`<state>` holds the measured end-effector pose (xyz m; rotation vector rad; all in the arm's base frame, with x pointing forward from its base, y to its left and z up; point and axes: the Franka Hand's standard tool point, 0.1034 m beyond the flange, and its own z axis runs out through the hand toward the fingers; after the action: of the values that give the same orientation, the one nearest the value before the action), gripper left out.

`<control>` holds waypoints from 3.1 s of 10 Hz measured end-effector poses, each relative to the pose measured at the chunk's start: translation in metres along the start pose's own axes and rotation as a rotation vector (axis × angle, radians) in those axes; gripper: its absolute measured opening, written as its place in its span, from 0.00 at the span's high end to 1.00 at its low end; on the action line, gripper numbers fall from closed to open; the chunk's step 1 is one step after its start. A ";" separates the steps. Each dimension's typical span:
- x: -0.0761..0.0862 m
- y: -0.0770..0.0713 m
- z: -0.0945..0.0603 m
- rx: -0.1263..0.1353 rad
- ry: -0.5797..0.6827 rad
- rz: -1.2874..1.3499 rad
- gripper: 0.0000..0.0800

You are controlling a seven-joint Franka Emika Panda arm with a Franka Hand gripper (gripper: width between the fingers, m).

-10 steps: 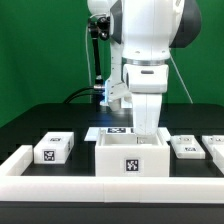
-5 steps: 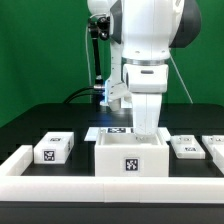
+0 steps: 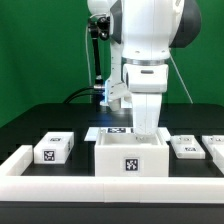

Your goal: Assemble cabinet

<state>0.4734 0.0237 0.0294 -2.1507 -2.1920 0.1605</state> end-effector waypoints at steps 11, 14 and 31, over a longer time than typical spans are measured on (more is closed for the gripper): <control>0.084 0.051 -0.011 -0.070 0.046 0.018 0.96; 0.086 0.052 -0.009 -0.024 0.037 0.007 0.96; 0.099 0.052 -0.009 0.023 0.021 0.033 0.19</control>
Offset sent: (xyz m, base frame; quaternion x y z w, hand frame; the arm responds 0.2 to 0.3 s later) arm 0.0479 0.0309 -0.0014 -0.0300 0.0440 -0.0106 0.9985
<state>0.5241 0.1235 0.0300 -2.1672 -2.1340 0.1628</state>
